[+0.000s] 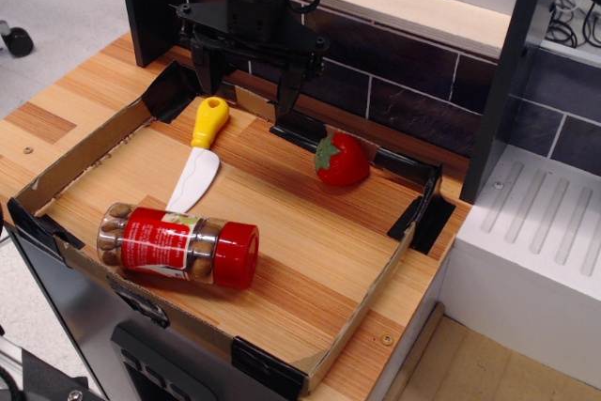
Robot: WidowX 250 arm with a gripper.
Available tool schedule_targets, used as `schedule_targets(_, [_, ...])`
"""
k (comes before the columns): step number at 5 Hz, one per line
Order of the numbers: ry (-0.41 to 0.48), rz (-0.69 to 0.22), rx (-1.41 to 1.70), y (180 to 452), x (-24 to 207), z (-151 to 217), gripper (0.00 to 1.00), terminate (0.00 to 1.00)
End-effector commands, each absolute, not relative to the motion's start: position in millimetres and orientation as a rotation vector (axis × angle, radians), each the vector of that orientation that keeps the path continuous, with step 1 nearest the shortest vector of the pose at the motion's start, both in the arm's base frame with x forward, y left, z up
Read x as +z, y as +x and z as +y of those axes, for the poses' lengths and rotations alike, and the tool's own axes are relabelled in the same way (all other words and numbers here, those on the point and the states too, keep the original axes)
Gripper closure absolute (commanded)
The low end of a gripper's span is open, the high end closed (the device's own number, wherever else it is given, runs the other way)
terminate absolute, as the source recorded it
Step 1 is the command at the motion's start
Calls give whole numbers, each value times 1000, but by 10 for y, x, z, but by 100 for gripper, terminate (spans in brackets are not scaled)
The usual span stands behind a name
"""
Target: Upright basil bottle
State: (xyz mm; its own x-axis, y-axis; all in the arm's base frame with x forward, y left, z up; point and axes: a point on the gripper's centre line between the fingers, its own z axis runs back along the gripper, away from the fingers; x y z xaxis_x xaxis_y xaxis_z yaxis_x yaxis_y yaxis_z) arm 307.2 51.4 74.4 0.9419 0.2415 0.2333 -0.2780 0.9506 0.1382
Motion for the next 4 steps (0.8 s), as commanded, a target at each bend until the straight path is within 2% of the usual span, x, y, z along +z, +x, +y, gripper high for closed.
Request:
schedule_targets(1, [171, -216, 266, 3072, 744, 514, 0, 0])
schedule_targets(2, [114, -250, 22, 3024, 834, 387, 0, 0])
schedule_targets(3, [140, -260, -234, 2903, 881, 163, 0, 0])
schedule_targets(4, [120, -233, -488, 2776, 900, 9, 0, 0])
